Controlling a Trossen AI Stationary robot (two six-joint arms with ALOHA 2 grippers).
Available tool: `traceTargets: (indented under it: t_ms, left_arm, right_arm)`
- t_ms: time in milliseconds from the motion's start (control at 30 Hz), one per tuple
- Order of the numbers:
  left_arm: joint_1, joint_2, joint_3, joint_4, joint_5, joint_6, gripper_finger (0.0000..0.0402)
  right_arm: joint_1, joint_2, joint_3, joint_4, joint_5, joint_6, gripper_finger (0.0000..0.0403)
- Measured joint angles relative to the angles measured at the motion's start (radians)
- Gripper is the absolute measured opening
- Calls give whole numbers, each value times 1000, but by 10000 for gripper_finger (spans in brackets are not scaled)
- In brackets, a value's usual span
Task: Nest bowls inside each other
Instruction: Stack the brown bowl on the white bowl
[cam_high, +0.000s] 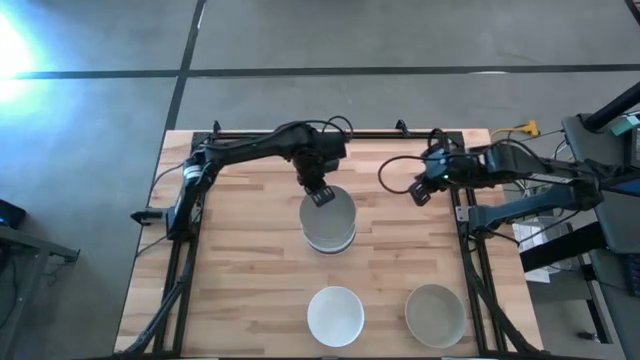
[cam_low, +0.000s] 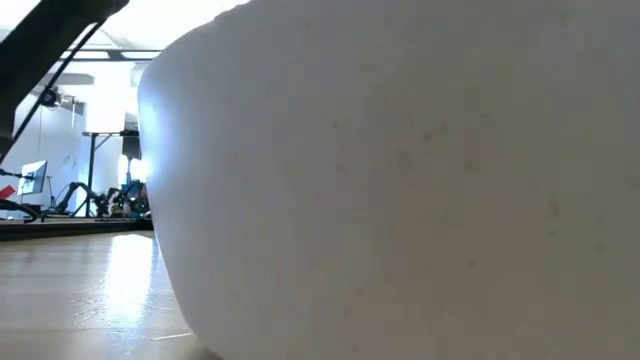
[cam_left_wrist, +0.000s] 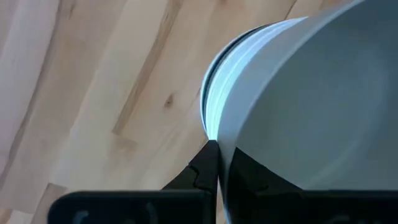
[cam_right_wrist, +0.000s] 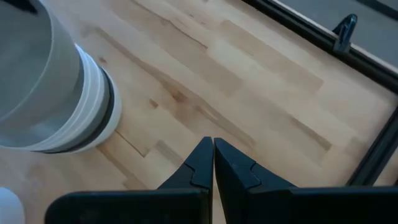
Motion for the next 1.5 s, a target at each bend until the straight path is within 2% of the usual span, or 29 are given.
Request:
traceTargets:
  t_ms: [400, 1067, 1233, 1500]
  left_arm:
    - [-33, 23, -15, 44, -46, 19, 0]
    - [-64, 65, -20, 57, -54, 56, 2]
    - [-64, 65, -14, 33, -55, 78, 41]
    - [-63, 36, -10, 29, -60, 73, 145]
  right_arm:
    - [0, -126, -105, 5, 16, 114, 9]
    - [0, -134, -138, 79, 15, 128, 9]
    - [0, -133, -138, 79, 15, 129, 9]
    - [0, -133, -138, 86, 15, 130, 9]
